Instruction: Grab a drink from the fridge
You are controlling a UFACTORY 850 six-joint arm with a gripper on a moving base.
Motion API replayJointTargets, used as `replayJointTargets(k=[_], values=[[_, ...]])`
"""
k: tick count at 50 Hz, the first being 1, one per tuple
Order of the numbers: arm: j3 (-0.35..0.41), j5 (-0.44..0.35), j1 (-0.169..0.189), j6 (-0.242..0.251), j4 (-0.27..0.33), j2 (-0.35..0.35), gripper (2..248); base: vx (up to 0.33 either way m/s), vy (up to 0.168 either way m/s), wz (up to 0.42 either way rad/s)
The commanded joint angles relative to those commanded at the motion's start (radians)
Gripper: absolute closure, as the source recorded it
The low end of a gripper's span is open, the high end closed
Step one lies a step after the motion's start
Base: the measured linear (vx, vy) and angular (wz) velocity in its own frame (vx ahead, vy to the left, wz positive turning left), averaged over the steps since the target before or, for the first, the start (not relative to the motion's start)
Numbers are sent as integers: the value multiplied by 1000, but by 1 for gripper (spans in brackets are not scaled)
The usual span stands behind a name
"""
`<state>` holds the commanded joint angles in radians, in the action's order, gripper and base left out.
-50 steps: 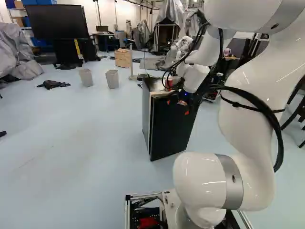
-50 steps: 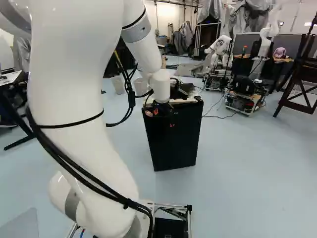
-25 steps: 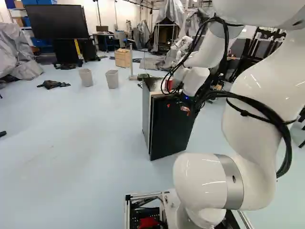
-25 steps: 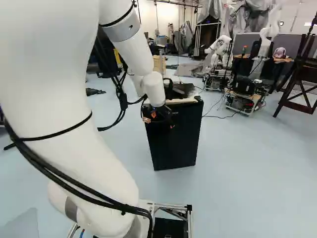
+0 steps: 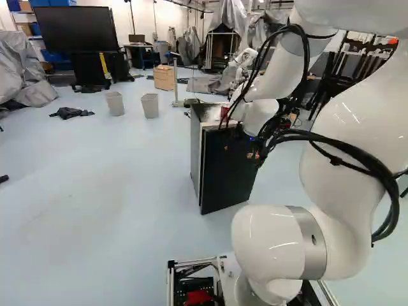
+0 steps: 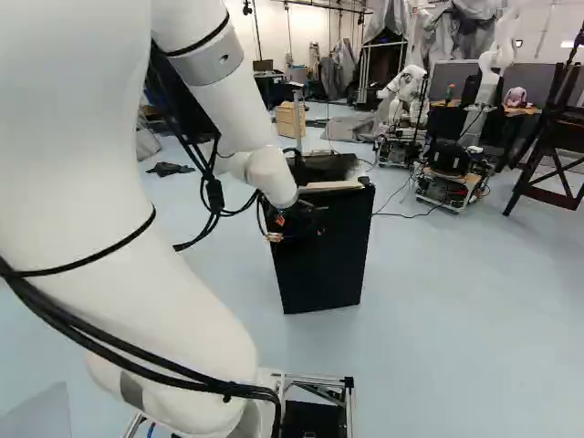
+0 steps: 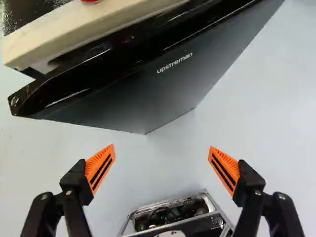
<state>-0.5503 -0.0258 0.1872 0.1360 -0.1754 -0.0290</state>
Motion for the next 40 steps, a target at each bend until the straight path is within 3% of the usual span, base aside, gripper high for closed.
replayJointTargets(k=[10, 25, 40], values=[[32, -72, -10, 0, 98, 1, 3, 0, 0, 0], [22, -183, -12, 0, 241, -52, 3, 0, 0, 0], [4, -279, -12, 0, 334, -110, 3, 0, 0, 0]])
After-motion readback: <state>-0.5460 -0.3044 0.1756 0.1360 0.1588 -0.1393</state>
